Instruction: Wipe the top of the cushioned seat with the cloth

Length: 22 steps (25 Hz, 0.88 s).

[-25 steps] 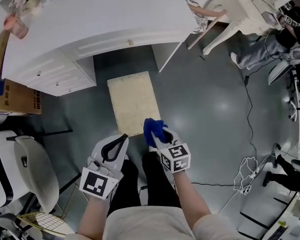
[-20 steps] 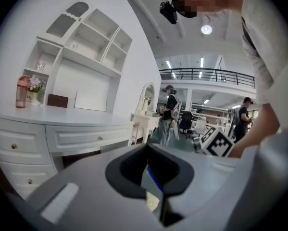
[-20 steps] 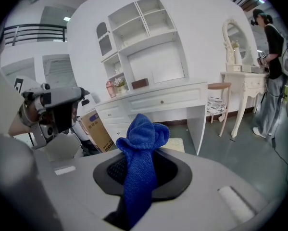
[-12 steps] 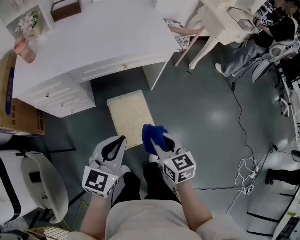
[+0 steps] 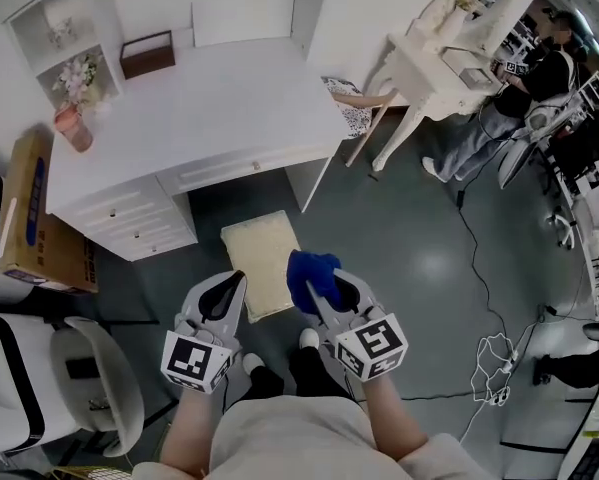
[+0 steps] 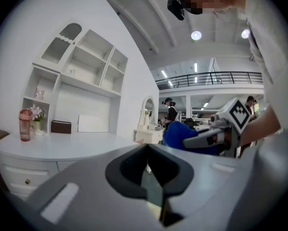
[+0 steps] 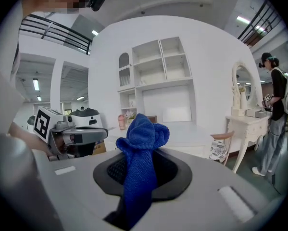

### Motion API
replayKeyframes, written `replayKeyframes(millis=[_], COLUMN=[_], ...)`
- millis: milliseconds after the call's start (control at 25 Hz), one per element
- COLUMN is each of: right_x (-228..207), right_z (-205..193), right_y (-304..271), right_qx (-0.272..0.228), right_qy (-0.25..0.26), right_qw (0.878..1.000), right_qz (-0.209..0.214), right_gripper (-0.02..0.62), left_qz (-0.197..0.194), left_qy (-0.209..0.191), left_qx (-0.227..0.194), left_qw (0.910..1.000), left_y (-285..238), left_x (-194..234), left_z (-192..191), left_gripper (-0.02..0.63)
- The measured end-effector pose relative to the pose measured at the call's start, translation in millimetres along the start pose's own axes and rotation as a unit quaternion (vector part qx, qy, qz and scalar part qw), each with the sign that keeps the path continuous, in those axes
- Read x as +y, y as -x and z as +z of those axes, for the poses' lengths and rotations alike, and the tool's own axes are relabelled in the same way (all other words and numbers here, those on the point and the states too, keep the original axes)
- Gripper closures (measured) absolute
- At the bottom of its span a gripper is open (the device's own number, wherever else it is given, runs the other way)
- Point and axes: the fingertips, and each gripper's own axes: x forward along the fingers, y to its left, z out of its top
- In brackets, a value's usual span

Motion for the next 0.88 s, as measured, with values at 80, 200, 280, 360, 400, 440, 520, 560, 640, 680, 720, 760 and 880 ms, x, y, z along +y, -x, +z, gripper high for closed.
replayKeyframes(millis=[80, 200, 280, 360, 400, 440, 520, 560, 640, 680, 720, 760, 880], right_x=[6, 15, 21, 25, 27, 29, 34, 36, 40, 41, 42, 42, 43], right_z=[15, 34, 40, 43, 44, 44, 47, 48, 53, 55, 58, 61, 66], right_y=[7, 13, 15, 17, 18, 17, 16, 15, 14, 14, 13, 12, 12], right_qx=[-0.02, -0.047, -0.06, -0.07, -0.073, -0.075, -0.08, -0.082, -0.088, -0.091, -0.095, -0.099, -0.107], right_qy=[0.002, 0.008, 0.014, 0.016, 0.016, 0.016, 0.017, 0.019, 0.023, 0.025, 0.027, 0.027, 0.025], right_qw=[1.0, 0.999, 0.998, 0.997, 0.997, 0.997, 0.996, 0.996, 0.995, 0.995, 0.994, 0.994, 0.993], right_qz=[0.003, 0.009, 0.011, 0.013, 0.014, 0.016, 0.021, 0.025, 0.033, 0.035, 0.037, 0.038, 0.039], right_gripper=[0.518, 0.518, 0.518, 0.518, 0.518, 0.518, 0.517, 0.517, 0.515, 0.515, 0.514, 0.512, 0.511], left_qz=[0.004, 0.009, 0.012, 0.015, 0.016, 0.018, 0.022, 0.024, 0.028, 0.03, 0.032, 0.034, 0.038], left_qy=[-0.005, -0.011, -0.015, -0.018, -0.019, -0.019, -0.021, -0.022, -0.023, -0.024, -0.025, -0.027, -0.029], left_qx=[-0.007, -0.018, -0.022, -0.024, -0.025, -0.026, -0.029, -0.03, -0.033, -0.034, -0.035, -0.036, -0.038], left_qw=[0.9999, 0.9997, 0.9996, 0.9994, 0.9994, 0.9993, 0.9991, 0.999, 0.9988, 0.9987, 0.9985, 0.9984, 0.9981], left_y=[6, 14, 19, 24, 26, 27, 31, 33, 37, 38, 39, 40, 42], left_x=[1, 3, 3, 1, 0, 0, 1, 1, 2, 3, 4, 4, 6], left_z=[11, 25, 31, 34, 35, 37, 40, 41, 45, 47, 48, 50, 52], left_gripper=[0.606, 0.606, 0.606, 0.606, 0.606, 0.606, 0.606, 0.606, 0.606, 0.606, 0.606, 0.606, 0.606])
